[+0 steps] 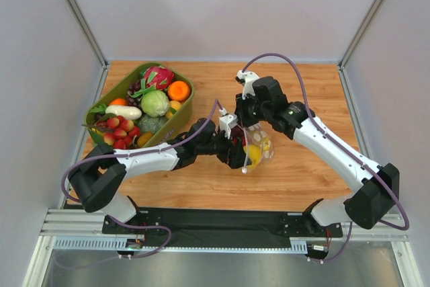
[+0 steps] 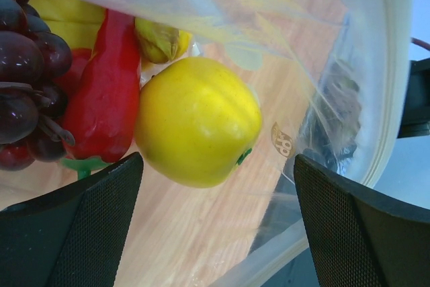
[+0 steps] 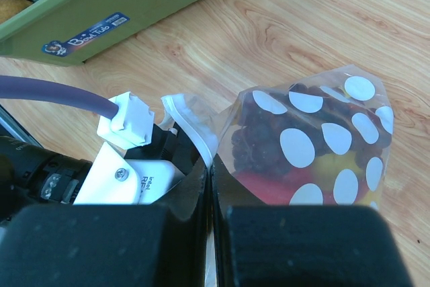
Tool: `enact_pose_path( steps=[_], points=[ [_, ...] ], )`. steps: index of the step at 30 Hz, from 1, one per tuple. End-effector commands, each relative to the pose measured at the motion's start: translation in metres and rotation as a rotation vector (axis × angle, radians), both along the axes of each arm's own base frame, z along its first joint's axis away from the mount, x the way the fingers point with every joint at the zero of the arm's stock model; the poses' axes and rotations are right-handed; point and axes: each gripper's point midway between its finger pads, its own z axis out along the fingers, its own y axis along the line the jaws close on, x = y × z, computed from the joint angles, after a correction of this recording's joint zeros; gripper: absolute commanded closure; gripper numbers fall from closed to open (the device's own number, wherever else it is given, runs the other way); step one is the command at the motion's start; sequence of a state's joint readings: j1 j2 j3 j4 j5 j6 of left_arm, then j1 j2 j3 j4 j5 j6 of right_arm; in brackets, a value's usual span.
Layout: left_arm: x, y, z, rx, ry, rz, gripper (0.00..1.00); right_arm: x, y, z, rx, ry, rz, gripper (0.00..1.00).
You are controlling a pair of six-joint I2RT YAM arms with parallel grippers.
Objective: Open the zip-top bag and remove the fake food
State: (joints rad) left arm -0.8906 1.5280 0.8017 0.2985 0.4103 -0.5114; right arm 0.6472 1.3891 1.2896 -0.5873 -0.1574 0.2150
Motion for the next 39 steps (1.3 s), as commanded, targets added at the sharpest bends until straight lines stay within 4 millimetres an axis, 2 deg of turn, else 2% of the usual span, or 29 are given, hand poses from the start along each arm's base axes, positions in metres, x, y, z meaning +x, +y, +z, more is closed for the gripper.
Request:
enact_pose_path(
  steps=[1,5,11,15,19,24,29,31,33,34,39],
  points=[
    [0.015,-0.020,0.023,-0.093,-0.036,0.025,0.01,-0.001,0.004,0.020,0.060,-0.037,-0.008,1.00],
    [0.027,-0.020,0.006,-0.055,-0.019,0.101,0.01,-0.003,0.003,0.005,0.054,-0.003,-0.020,1.00],
    [0.044,-0.019,0.005,-0.010,-0.084,0.204,0.01,-0.005,0.002,0.000,0.068,0.004,-0.036,1.00],
    [0.055,-0.021,-0.006,0.044,-0.091,0.259,0.01,-0.005,0.003,0.002,0.078,0.006,-0.035,1.00],
    [0.053,-0.018,-0.028,0.104,-0.060,0.260,0.01,-0.005,0.003,0.006,0.082,-0.010,-0.030,1.00],
    [0.045,-0.021,-0.034,0.104,-0.030,0.217,0.01,-0.004,0.002,0.006,0.074,-0.014,-0.030,1.00],
    [0.039,-0.020,-0.036,0.110,-0.016,0.193,0.27,-0.004,0.002,0.004,0.073,-0.009,-0.029,1.00],
    [0.039,-0.016,-0.039,0.127,-0.014,0.205,0.50,-0.003,0.000,0.003,0.066,-0.013,-0.037,1.00],
    [0.035,-0.008,-0.039,0.137,-0.014,0.212,0.56,-0.001,-0.004,0.001,0.051,-0.017,-0.046,1.00],
    [0.032,-0.004,-0.035,0.133,-0.020,0.213,0.63,0.001,-0.008,-0.001,0.047,-0.015,-0.057,1.00],
    [0.024,0.010,-0.018,0.118,-0.047,0.208,0.80,0.010,-0.023,-0.011,0.023,-0.007,-0.095,1.00]
  ],
)
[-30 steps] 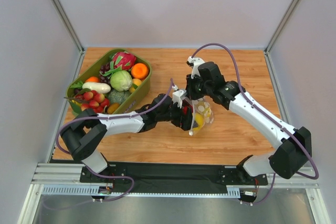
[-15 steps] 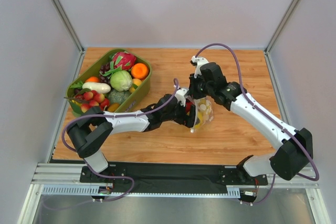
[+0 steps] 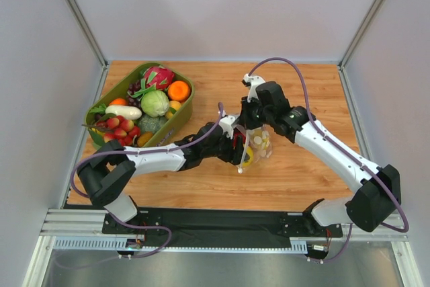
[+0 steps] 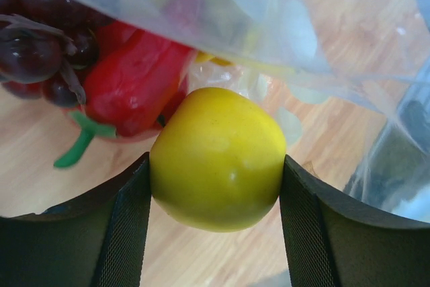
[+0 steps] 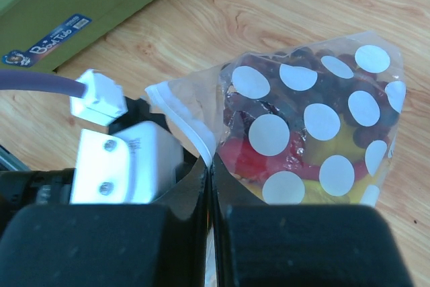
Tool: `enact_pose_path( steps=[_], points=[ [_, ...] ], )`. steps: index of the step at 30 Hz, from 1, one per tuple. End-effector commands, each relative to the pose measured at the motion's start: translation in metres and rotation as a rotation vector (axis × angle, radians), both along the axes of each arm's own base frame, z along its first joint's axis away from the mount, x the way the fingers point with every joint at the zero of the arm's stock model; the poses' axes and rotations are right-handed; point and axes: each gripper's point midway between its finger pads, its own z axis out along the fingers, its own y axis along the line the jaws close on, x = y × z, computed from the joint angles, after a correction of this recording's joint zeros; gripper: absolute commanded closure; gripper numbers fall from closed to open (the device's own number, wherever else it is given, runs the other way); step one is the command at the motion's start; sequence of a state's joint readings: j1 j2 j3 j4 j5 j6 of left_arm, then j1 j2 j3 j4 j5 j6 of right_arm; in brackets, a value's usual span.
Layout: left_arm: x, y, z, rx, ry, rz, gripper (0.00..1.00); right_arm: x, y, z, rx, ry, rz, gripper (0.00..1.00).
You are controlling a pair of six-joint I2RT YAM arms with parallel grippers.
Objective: Open the zip-top bag and remove the fake food
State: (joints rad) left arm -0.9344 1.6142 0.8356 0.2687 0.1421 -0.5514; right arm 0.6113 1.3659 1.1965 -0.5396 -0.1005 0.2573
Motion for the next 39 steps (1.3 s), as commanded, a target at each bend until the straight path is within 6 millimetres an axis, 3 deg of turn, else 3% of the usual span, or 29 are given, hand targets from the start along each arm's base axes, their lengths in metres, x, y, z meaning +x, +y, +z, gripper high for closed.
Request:
enact_pose_path(
  steps=[1,8,16,21,23,24,25,26,28,29,31,39],
  points=[
    [-0.007,0.010,0.027,-0.022,-0.052,-0.013,0.84,0.003,-0.005,0.010,0.031,-0.031,0.005,1.00],
    [-0.009,0.022,0.064,-0.062,-0.113,0.006,0.87,0.004,-0.008,-0.002,0.012,-0.014,0.003,1.00],
    [-0.019,0.033,0.092,-0.073,-0.137,-0.015,0.88,0.005,-0.012,-0.004,0.003,-0.021,-0.006,1.00],
    [-0.031,0.045,0.113,-0.140,-0.122,-0.086,1.00,0.007,-0.019,-0.002,-0.005,-0.027,-0.019,1.00],
    [-0.037,0.051,0.130,-0.183,-0.137,-0.116,1.00,0.008,-0.022,-0.003,-0.008,-0.029,-0.026,1.00],
    [-0.035,0.058,0.134,-0.180,-0.142,-0.108,1.00,0.010,-0.024,-0.002,-0.008,-0.031,-0.032,1.00],
    [-0.035,0.062,0.150,-0.209,-0.174,-0.108,1.00,0.009,-0.025,-0.003,-0.009,-0.028,-0.034,1.00],
    [-0.034,0.072,0.149,-0.188,-0.159,-0.095,1.00,0.010,-0.026,-0.004,-0.010,-0.026,-0.037,1.00],
    [-0.033,0.084,0.172,-0.204,-0.212,-0.090,1.00,0.010,-0.028,-0.004,-0.011,-0.025,-0.039,1.00],
    [-0.032,0.092,0.171,-0.177,-0.203,-0.072,1.00,0.010,-0.029,-0.005,-0.011,-0.023,-0.042,1.00],
    [-0.021,0.114,0.191,-0.173,-0.251,-0.007,1.00,0.011,-0.030,-0.003,-0.006,-0.025,-0.045,1.00],
    [0.036,0.214,0.212,-0.071,-0.295,0.355,1.00,0.011,-0.029,-0.006,-0.003,-0.019,-0.038,1.00]
  ],
)
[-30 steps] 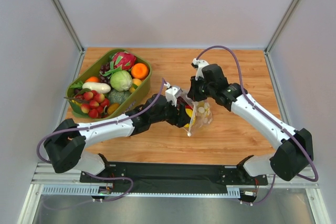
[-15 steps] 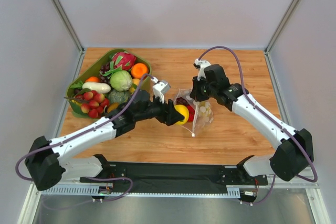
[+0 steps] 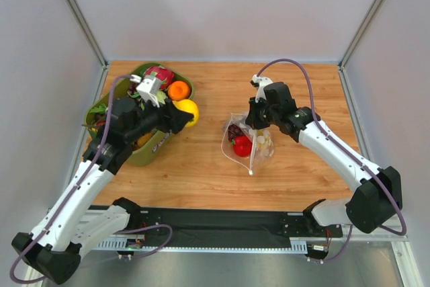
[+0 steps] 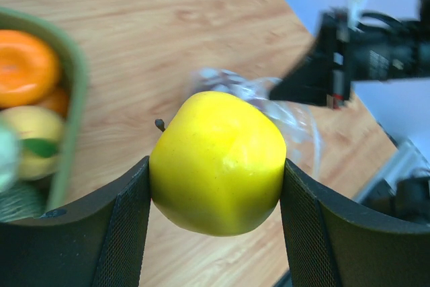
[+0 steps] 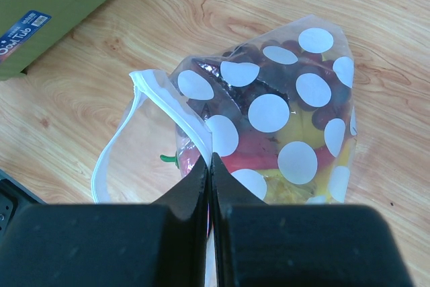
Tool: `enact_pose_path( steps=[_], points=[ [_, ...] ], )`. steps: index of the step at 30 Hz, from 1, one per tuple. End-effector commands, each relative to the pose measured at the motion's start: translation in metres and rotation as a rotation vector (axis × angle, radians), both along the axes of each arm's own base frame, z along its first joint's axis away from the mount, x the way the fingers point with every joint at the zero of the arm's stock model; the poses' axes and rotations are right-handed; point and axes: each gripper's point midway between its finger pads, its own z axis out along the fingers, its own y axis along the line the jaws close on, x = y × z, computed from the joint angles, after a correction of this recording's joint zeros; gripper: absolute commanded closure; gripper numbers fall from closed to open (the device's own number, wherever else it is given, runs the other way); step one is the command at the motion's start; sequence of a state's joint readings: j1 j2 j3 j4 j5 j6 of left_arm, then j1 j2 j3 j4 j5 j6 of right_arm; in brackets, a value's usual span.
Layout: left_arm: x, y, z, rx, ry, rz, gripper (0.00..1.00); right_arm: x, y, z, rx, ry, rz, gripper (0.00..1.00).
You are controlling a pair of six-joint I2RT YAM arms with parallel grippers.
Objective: Open the zip-top bag and remove the fake food
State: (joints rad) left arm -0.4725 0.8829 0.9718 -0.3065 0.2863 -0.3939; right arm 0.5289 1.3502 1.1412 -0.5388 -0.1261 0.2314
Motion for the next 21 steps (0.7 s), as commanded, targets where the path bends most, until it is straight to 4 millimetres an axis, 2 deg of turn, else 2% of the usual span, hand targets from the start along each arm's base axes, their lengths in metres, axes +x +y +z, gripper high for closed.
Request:
enact_pose_path(
  steps=[1,2,4,5,8,10,14,17,21],
  points=[
    [0.017,0.038,0.001,0.051,0.031,0.124,1.00,0.003,0.000,0.011,0.019,-0.047,0.009,1.00],
    [0.026,0.053,0.002,0.055,0.031,0.178,1.00,0.004,0.000,0.012,0.021,-0.050,0.008,1.00],
    [0.034,0.067,0.008,0.063,0.024,0.231,1.00,0.003,-0.001,0.012,0.020,-0.048,0.008,1.00],
    [0.041,0.081,0.008,0.080,0.020,0.283,1.00,0.003,-0.001,0.012,0.019,-0.053,0.008,1.00],
    [0.055,0.105,0.016,0.106,-0.001,0.380,1.00,0.003,-0.004,0.011,0.017,-0.051,0.003,1.00],
    [0.065,0.113,0.016,0.106,0.000,0.404,1.00,0.003,-0.005,0.009,0.020,-0.047,0.003,1.00],
    [0.085,0.104,0.017,0.061,-0.005,0.366,1.00,0.004,-0.004,0.008,0.023,-0.040,0.006,1.00],
    [0.106,0.095,0.004,0.057,0.038,0.331,1.00,0.005,-0.003,0.008,0.028,-0.041,0.007,1.00],
    [0.126,0.085,0.010,0.059,0.026,0.291,1.00,0.005,-0.003,0.005,0.026,-0.029,0.011,1.00]
  ],
)
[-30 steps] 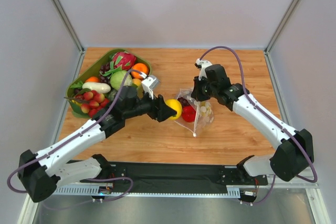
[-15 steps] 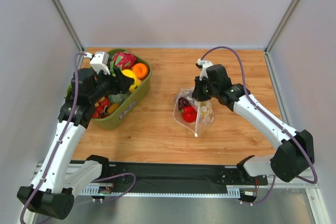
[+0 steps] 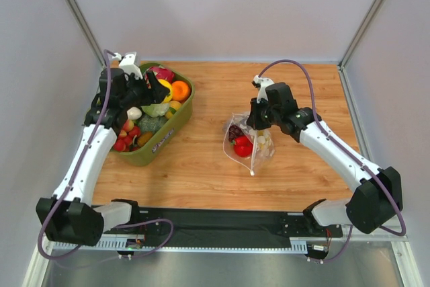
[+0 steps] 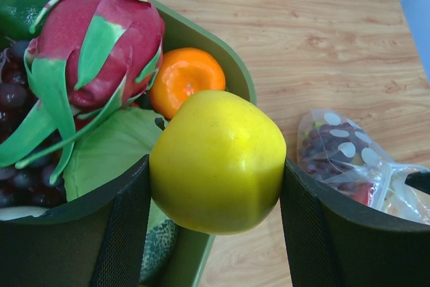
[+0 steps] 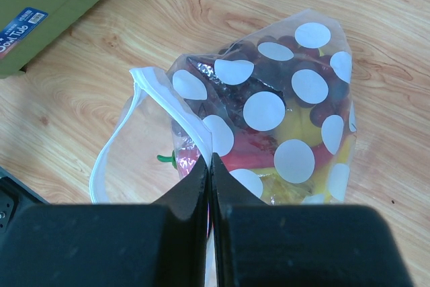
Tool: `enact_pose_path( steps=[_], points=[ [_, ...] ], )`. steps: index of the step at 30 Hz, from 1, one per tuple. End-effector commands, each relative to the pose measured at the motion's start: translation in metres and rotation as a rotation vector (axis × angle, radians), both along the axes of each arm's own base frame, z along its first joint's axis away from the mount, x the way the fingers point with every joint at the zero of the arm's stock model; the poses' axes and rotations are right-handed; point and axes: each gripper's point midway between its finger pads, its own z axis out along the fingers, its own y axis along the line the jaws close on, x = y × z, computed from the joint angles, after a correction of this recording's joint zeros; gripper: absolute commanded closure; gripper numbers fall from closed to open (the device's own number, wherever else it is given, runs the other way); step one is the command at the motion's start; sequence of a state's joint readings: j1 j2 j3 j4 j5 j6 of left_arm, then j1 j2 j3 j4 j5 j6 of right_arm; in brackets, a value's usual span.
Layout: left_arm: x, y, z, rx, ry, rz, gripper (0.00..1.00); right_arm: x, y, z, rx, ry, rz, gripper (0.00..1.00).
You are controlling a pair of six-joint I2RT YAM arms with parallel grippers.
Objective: Open the zip-top bag and remove the fake food
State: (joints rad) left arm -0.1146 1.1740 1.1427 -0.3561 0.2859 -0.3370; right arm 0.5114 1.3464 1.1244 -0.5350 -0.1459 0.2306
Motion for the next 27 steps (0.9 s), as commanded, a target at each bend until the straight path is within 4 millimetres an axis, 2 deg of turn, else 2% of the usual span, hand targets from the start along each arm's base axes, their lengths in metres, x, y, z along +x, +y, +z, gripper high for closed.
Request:
enact_pose_path(
  steps=[1,3,9,15,22,24,27],
  points=[
    [0.022,-0.012,0.036,0.000,-0.111,-0.056,1.00,0.005,0.002,0.009,0.021,-0.043,0.013,1.00],
    [0.033,-0.021,0.033,0.024,-0.098,-0.076,1.00,0.006,0.002,0.008,0.022,-0.035,0.014,1.00],
    [0.059,-0.036,0.003,0.116,-0.020,-0.107,1.00,0.006,0.003,0.009,0.025,-0.034,0.018,1.00],
    [0.068,-0.039,-0.026,0.242,0.039,-0.116,1.00,0.006,-0.001,0.007,0.019,-0.029,0.015,1.00],
    [0.068,-0.036,-0.054,0.340,0.100,-0.116,1.00,0.008,0.003,0.007,0.037,-0.019,0.023,1.00],
    [0.066,-0.036,-0.062,0.382,0.122,-0.115,0.96,0.008,0.004,0.006,0.038,-0.013,0.028,1.00],
    [0.066,-0.035,-0.068,0.436,0.140,-0.102,0.77,0.008,0.005,0.006,0.039,-0.009,0.030,1.00]
  ],
)
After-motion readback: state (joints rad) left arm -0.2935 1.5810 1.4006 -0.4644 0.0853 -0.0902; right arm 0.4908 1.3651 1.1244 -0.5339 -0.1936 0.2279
